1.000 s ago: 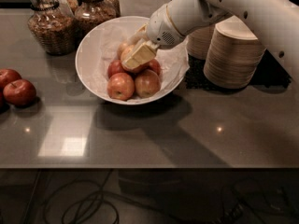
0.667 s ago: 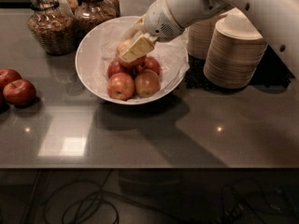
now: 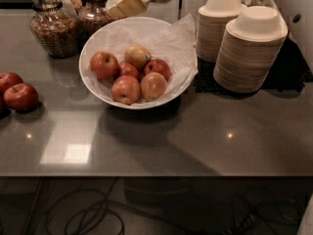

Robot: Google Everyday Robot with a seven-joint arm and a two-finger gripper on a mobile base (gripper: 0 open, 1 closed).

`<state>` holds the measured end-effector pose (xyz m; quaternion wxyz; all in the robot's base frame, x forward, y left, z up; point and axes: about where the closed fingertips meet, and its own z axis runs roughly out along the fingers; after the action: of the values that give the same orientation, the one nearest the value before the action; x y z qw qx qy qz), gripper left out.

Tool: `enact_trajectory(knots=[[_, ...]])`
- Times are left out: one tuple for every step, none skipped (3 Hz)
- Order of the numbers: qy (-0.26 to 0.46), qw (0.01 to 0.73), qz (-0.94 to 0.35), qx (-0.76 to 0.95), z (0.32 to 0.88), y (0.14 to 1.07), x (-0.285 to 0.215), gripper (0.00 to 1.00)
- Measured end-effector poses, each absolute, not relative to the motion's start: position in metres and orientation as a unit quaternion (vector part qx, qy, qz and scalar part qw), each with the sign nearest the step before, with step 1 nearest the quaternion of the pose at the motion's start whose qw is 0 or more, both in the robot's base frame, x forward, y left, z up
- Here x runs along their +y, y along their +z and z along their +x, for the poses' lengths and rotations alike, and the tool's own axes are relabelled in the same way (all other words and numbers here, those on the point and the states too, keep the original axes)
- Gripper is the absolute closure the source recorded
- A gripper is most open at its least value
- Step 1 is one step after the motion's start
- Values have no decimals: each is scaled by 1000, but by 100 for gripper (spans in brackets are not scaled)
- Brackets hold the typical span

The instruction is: Pick apple from white bowl

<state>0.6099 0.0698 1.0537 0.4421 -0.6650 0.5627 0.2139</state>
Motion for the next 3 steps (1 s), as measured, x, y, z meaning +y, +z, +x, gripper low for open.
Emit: enact_trajectory(knots=[[214, 442, -665, 563, 610, 1054, 70, 100], [214, 442, -665, 563, 610, 1054, 70, 81], [214, 442, -665, 563, 610, 1054, 70, 58]])
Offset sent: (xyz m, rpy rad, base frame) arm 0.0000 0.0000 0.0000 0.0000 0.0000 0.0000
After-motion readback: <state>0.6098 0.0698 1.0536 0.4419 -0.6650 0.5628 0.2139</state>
